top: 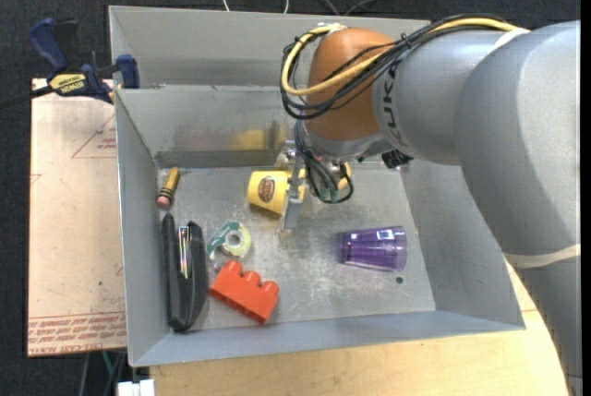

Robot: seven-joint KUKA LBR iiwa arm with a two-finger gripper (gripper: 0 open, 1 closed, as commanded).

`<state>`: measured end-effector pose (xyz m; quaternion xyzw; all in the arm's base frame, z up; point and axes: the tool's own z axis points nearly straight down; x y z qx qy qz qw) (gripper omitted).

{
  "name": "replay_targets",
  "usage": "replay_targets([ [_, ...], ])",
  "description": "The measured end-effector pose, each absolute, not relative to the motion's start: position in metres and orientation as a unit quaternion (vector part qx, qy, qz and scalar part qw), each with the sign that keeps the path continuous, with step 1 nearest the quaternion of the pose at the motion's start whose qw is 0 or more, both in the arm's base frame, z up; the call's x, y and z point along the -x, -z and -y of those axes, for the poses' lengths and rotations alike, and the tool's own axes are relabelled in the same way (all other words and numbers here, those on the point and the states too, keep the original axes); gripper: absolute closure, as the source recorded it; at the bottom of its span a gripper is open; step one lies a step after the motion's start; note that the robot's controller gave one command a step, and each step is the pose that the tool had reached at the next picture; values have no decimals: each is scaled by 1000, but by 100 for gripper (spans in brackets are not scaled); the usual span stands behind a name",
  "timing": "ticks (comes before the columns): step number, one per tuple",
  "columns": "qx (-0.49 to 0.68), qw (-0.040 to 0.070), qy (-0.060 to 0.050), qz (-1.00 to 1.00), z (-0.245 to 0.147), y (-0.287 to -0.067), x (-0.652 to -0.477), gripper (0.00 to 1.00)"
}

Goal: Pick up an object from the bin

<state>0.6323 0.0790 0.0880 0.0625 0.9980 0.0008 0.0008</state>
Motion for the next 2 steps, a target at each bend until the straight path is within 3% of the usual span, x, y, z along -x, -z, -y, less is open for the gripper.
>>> replay_targets([
  [1, -148, 0, -2, -989, -113, -98, -625, 0],
  [2, -63, 4, -1, -998, -91, -69, -637, 0],
])
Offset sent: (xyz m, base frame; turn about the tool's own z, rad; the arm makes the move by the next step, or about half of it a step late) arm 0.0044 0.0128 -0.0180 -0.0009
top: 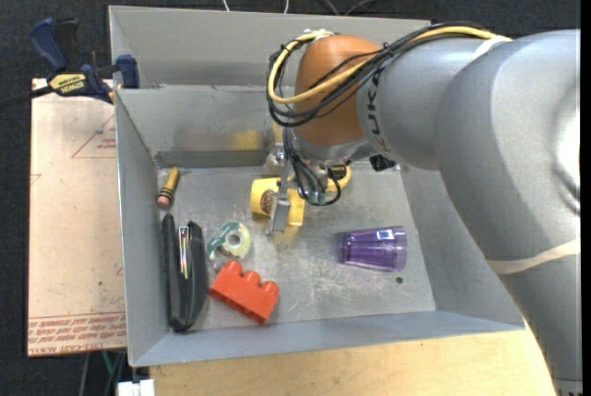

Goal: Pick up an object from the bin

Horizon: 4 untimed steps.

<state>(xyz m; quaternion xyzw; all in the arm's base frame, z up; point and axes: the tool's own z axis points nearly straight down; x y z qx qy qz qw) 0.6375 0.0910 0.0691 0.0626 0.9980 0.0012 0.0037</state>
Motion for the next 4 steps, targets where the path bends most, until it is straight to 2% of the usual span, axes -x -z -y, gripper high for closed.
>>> replay_targets([
  [1, -126, 4, -4, -992, -98, -71, -624, 100],
  [2, -126, 4, -4, -992, -98, -71, -624, 100],
  [3, -125, 0, -3, -992, -98, -108, -621, 100],
  [4, -125, 5, -4, -992, -98, -140, -624, 100],
])
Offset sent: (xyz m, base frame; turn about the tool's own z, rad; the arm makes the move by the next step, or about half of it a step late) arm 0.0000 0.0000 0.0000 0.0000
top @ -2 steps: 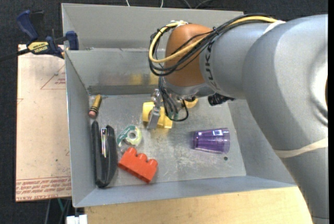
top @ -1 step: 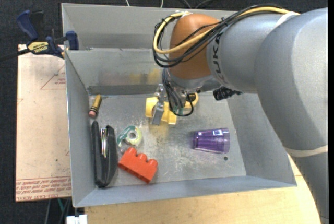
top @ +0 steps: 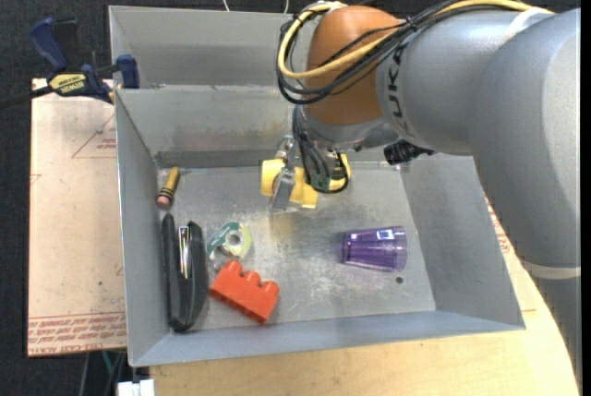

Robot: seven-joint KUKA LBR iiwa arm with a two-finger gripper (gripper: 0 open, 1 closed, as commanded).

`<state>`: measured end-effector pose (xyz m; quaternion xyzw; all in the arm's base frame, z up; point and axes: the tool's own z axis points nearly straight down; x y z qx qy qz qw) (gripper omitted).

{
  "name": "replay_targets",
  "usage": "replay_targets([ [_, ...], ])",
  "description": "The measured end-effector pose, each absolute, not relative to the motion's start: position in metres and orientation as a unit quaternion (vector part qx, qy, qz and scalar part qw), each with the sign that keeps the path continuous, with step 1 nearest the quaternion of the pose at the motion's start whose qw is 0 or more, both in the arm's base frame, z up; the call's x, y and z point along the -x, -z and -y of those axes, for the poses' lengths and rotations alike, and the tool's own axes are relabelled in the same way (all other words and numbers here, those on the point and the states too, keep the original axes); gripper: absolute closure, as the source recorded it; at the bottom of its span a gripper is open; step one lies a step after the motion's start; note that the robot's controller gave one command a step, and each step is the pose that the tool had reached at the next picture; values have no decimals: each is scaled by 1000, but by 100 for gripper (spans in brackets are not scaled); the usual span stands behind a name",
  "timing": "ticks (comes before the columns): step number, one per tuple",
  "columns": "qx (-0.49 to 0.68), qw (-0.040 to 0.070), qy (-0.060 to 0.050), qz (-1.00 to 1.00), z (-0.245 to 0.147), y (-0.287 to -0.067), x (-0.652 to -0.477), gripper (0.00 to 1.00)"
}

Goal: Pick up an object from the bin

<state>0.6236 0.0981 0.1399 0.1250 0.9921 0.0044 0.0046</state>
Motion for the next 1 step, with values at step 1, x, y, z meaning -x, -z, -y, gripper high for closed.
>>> replay_targets([
  [1, -125, 5, -5, -992, -98, -153, -624, 100],
])
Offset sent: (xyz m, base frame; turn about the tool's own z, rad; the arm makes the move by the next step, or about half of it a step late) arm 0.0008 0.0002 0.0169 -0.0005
